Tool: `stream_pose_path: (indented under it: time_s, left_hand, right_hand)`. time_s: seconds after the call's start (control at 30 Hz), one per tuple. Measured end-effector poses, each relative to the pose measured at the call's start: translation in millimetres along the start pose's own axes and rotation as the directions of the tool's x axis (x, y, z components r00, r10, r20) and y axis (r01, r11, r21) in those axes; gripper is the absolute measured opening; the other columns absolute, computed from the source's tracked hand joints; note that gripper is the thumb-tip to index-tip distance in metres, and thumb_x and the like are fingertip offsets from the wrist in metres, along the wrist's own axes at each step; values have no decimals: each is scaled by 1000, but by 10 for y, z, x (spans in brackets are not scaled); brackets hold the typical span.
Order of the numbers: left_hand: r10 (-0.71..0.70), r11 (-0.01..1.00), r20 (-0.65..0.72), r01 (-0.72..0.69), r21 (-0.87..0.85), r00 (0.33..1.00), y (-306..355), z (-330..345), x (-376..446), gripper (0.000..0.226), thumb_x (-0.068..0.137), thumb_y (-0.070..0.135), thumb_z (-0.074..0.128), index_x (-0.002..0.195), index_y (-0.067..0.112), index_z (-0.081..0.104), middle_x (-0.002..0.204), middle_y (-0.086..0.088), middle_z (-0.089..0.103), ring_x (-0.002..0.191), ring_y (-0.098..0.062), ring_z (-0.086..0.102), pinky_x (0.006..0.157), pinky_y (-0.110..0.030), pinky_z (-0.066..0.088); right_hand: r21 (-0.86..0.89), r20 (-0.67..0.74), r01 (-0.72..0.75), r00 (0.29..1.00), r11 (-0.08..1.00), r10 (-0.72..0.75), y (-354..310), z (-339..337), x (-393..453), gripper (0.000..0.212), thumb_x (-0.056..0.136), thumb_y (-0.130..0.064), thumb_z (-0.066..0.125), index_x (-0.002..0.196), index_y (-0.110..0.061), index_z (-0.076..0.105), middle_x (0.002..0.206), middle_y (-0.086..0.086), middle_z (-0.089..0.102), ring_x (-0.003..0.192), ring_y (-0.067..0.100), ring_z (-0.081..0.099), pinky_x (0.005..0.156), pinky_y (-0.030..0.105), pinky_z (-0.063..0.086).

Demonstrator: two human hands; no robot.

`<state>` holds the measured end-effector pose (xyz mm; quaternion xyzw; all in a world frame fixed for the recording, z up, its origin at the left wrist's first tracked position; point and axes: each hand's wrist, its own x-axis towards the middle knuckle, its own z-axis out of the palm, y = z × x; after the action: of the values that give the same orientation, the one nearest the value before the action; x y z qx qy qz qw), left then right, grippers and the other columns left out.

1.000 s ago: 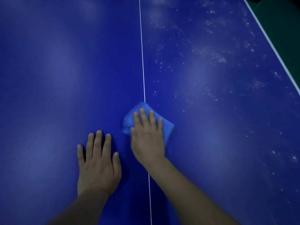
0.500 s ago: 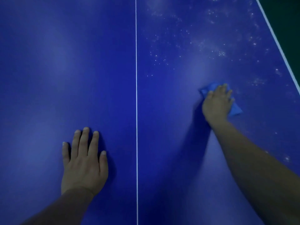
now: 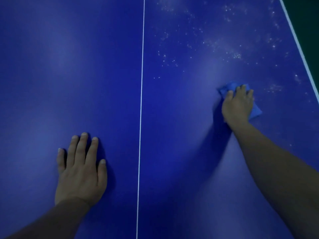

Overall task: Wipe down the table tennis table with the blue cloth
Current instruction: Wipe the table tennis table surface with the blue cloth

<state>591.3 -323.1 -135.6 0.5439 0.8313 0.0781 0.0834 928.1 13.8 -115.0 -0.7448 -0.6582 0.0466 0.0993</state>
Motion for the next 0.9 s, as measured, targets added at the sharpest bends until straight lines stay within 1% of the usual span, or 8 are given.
stream_pose_path:
  time_s: [0.1, 0.23, 0.33, 0.4, 0.47, 0.57, 0.7, 0.9]
  left_hand:
    - [-2, 1000, 6, 2, 1, 1000, -4, -15, -6, 66, 95, 39, 29, 151, 6, 40, 161, -14, 28, 153, -31, 16, 123, -53, 3]
    - [-1, 1000, 14, 1, 6, 1000, -9, -15, -13, 66, 95, 40, 28, 152, 7, 39, 162, -14, 27, 154, -30, 14, 123, -56, 6]
    - [-1, 1000, 12, 1, 6, 1000, 3, -21, -6, 67, 95, 40, 29, 151, 6, 41, 161, -15, 29, 153, -32, 16, 122, -57, 7]
    - [6, 1000, 6, -6, -2, 1000, 24, -26, -3, 67, 94, 39, 31, 150, 5, 42, 161, -16, 30, 152, -33, 19, 122, -56, 7]
    - [4, 1000, 8, -4, 0, 1000, 32, -26, -4, 67, 93, 39, 31, 150, 6, 42, 161, -15, 30, 152, -33, 19, 122, -55, 6]
    - [1, 1000, 22, -1, 18, 1000, 9, -22, -6, 67, 93, 40, 31, 151, 6, 41, 161, -14, 30, 153, -31, 18, 122, -56, 7]
    - [5, 1000, 16, -5, 10, 1000, 18, -30, 10, 66, 92, 38, 33, 150, 6, 42, 161, -15, 31, 152, -32, 19, 121, -60, 11]
    - [14, 1000, 4, -14, 19, 1000, -5, -25, 4, 66, 90, 37, 36, 148, 5, 44, 159, -17, 33, 150, -35, 23, 120, -60, 12]
  right_hand:
    - [-17, 11, 260, 966, 966, -259, -579, 153, -570, 55, 100, -27, 31, 144, 4, 43, 154, 24, 38, 141, 48, 34, 115, 59, 27]
    - [39, 188, 685, 710, 727, -679, -798, 226, -1103, 55, 100, -32, 31, 149, -9, 44, 157, 12, 39, 146, 39, 32, 116, 53, 27]
    - [-124, 118, 556, 831, 822, -544, -475, 203, -440, 55, 98, -29, 29, 142, -1, 46, 147, 23, 48, 130, 49, 47, 101, 59, 44]
    - [-134, 78, 255, 966, 957, -247, -202, 114, -35, 55, 101, -32, 27, 146, -3, 39, 152, 22, 42, 133, 46, 41, 104, 59, 39]
    - [-112, 86, 64, 995, 992, -55, -160, 78, -4, 54, 106, -33, 28, 153, -7, 32, 161, 14, 30, 144, 41, 28, 115, 58, 25]
    - [-120, 68, 240, 970, 963, -233, -526, 166, -486, 59, 102, -35, 22, 151, -6, 37, 158, 16, 35, 143, 43, 31, 114, 58, 28]
    - [-40, 170, 617, 779, 786, -603, -1396, 366, -1307, 59, 98, -35, 27, 149, -11, 44, 157, 11, 39, 144, 40, 34, 114, 56, 28]
    - [78, 188, 725, 663, 684, -725, -2622, 622, -1279, 54, 106, -38, 30, 156, -20, 31, 164, 1, 26, 152, 29, 18, 122, 47, 10]
